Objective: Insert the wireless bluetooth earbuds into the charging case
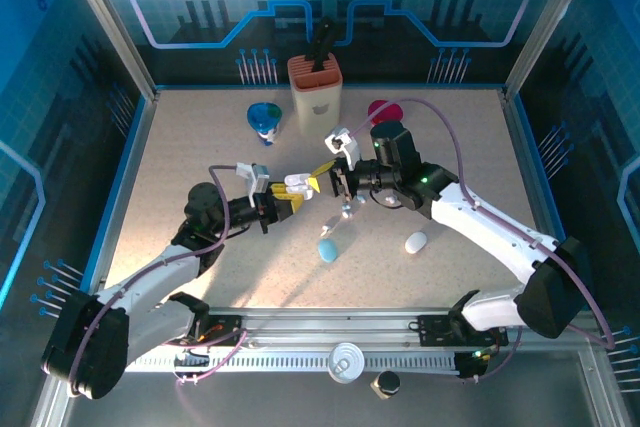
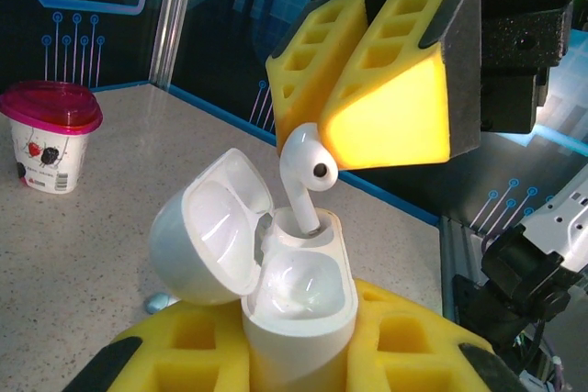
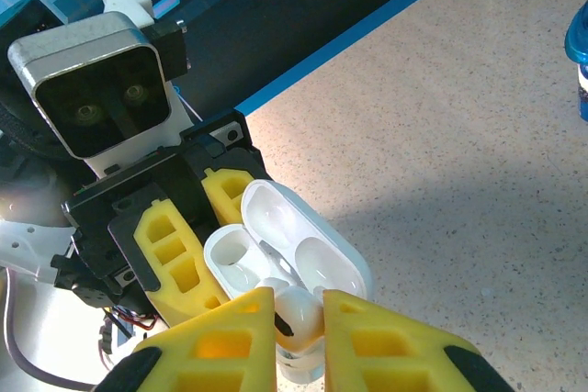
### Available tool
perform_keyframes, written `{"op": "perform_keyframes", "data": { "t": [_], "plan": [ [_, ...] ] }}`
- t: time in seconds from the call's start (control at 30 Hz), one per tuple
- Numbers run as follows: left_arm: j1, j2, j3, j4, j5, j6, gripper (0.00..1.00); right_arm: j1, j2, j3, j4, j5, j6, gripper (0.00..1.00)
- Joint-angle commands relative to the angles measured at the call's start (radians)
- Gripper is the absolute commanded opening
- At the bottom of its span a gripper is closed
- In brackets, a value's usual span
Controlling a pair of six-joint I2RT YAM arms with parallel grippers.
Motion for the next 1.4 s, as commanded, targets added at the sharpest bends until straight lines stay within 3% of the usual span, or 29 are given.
{"op": "perform_keyframes", "data": {
  "t": [0.0, 0.43, 0.67, 0.77, 0.87, 0.97, 1.03, 1.23, 1.37],
  "plan": [
    [0.01, -0.005, 0.023, 0.055, 0.025, -0.012, 0.0, 0.011, 0.019, 0.008, 0.018, -0.012, -0.026, 0.15],
    [0.01, 0.002, 0.013, 0.072, -0.003, -0.01, 0.0, 0.03, 0.027, 0.032, -0.042, 0.01, -0.052, 0.2],
    [0.011, 0.005, -0.005, 0.076, -0.021, 0.004, 0.0, 0.017, -0.026, 0.038, -0.022, 0.057, -0.018, 0.52],
    [0.027, -0.009, -0.021, 0.067, -0.034, 0.012, 0.0, 0.006, -0.057, 0.013, 0.001, 0.121, 0.028, 0.59],
    [0.045, -0.025, -0.032, 0.054, -0.033, 0.016, 0.0, 0.003, -0.08, -0.03, 0.026, 0.268, 0.154, 0.61],
    [0.058, -0.032, -0.028, 0.043, -0.027, 0.016, 0.0, -0.002, -0.06, -0.037, -0.07, 0.398, 0.291, 0.6],
    [0.06, -0.033, -0.027, 0.038, -0.03, 0.017, 0.0, -0.005, -0.035, -0.037, -0.132, 0.42, 0.341, 0.61],
    [0.062, -0.036, -0.017, 0.044, -0.041, -0.007, 0.0, -0.019, 0.069, -0.021, -0.318, 0.344, 0.439, 0.59],
    [0.062, -0.034, 0.005, 0.04, -0.037, -0.021, 0.0, -0.02, 0.196, 0.023, -0.459, 0.23, 0.431, 0.57]
  ]
}}
